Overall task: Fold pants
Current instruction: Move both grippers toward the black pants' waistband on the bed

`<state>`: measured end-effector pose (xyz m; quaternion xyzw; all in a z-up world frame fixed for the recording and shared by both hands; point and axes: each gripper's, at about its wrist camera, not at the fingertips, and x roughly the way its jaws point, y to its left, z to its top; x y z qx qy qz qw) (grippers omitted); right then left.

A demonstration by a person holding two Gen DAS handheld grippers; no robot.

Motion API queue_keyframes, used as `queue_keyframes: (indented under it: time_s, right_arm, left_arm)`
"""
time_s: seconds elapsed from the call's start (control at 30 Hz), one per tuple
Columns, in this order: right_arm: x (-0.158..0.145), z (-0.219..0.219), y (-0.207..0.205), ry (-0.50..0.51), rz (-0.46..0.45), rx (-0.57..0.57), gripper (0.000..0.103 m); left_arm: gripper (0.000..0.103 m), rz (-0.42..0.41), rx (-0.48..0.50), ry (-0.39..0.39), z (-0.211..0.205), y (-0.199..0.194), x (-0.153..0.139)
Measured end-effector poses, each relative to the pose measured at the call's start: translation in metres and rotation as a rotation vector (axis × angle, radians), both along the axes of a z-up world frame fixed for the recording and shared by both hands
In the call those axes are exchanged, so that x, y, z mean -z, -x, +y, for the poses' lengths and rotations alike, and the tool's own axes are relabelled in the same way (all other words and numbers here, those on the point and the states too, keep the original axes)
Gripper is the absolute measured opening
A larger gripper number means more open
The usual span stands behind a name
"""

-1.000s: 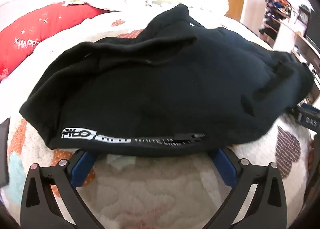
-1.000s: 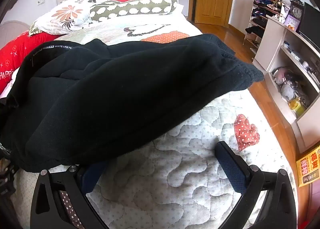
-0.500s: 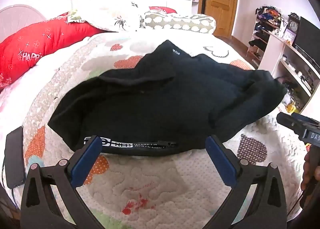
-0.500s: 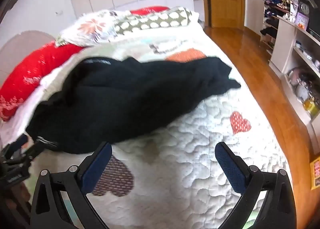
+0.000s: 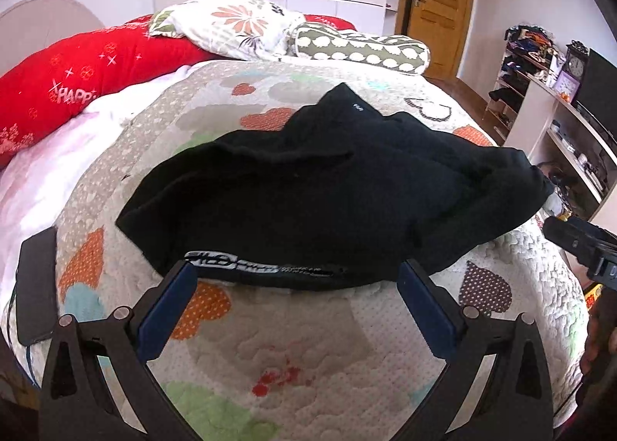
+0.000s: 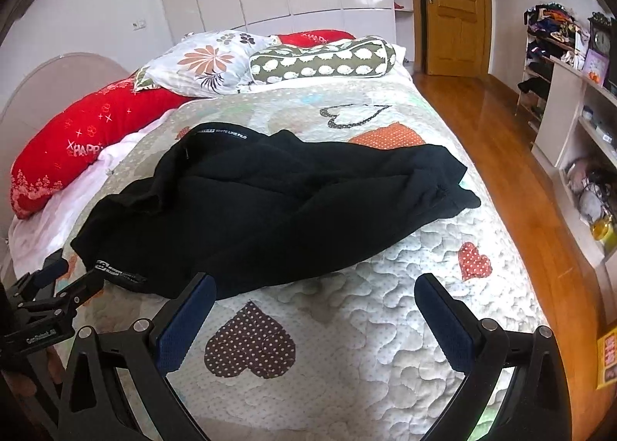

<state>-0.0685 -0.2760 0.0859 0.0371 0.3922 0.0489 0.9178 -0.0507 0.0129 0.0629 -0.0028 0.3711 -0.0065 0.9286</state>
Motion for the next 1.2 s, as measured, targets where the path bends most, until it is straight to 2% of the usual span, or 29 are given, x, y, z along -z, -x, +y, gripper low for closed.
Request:
queue_keyframes:
  time_s: [0.2,0.3,0.5,0.77,1.2]
  right_arm:
    - [-0.004,-0.002,0.003,-0.011,-0.001,0.000,0.103]
    - [-0.004,0.001,0.004,-0.007,-0.005,-0.005,0.103]
    - [-0.008,0.012,0.004,0.001,-0.017,-0.037,0.103]
    - [-0.009,0.023,0.006,0.021,-0.027,-0.074,0.103]
    - [-0.005,0.017,0.008,-0.006,-0.012,-0.065,0.103]
  left_arm:
    - [0.103,0.002,-0.033,0.029,0.013,0.002,-0.003]
    - [0.103,-0.014,-0.049,0.005,0.015,0.007,-0.007]
    - [0.103,-0.020,-0.068,0.037,0.023,0.009,-0.011]
    - [0.103,-0.009,-0.077,0.040,0.023,0.013,-0.013]
    - [0.103,0.014,-0.084,0.045,0.023,0.017,-0.010]
